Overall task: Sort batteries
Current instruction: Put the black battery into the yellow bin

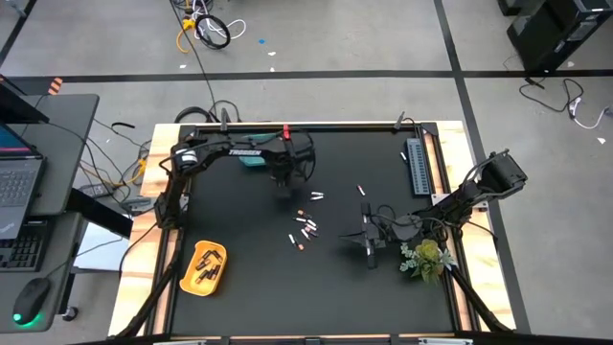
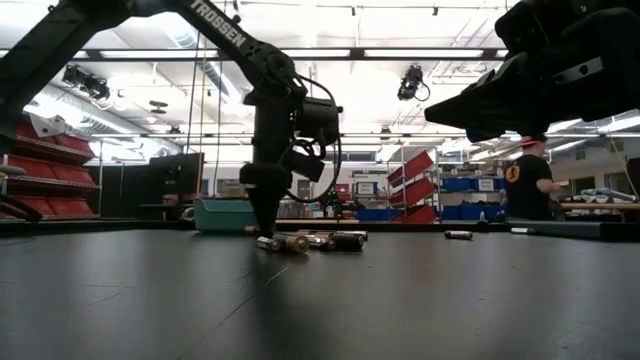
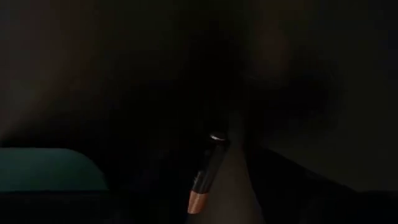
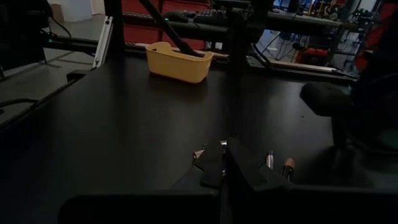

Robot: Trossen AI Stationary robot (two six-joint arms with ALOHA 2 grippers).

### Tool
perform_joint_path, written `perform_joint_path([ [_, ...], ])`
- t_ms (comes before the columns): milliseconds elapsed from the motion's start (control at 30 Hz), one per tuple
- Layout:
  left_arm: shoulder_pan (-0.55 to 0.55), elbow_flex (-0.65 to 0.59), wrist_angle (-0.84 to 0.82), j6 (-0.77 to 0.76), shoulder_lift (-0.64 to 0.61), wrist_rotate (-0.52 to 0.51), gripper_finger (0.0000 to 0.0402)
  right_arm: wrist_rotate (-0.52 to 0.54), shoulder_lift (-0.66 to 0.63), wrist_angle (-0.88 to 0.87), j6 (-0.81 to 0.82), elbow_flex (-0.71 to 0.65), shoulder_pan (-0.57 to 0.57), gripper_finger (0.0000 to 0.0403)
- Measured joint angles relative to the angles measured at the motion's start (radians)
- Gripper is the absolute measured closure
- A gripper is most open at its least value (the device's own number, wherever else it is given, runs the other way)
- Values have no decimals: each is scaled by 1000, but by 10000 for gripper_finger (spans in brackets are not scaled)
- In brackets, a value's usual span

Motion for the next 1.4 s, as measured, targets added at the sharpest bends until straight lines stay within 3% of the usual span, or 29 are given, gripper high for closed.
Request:
perform_joint_path([
  [433, -97, -76, 13, -55, -11, -71, 289, 0, 0, 1, 1, 0, 2, 394],
  [800, -183, 23, -24, -165, -6, -39, 289, 0, 0, 1, 2, 0, 2, 394],
  [967, -209, 62, -67, -170, -7, -114, 288, 0, 0, 1, 3, 0, 2, 394],
  [1200, -172, 60, -207, -86, -7, -224, 288, 0, 0, 1, 9, 0, 4, 394],
  [1400, -112, 60, -219, -8, -7, -239, 288, 0, 0, 2, 9, 0, 4, 394],
])
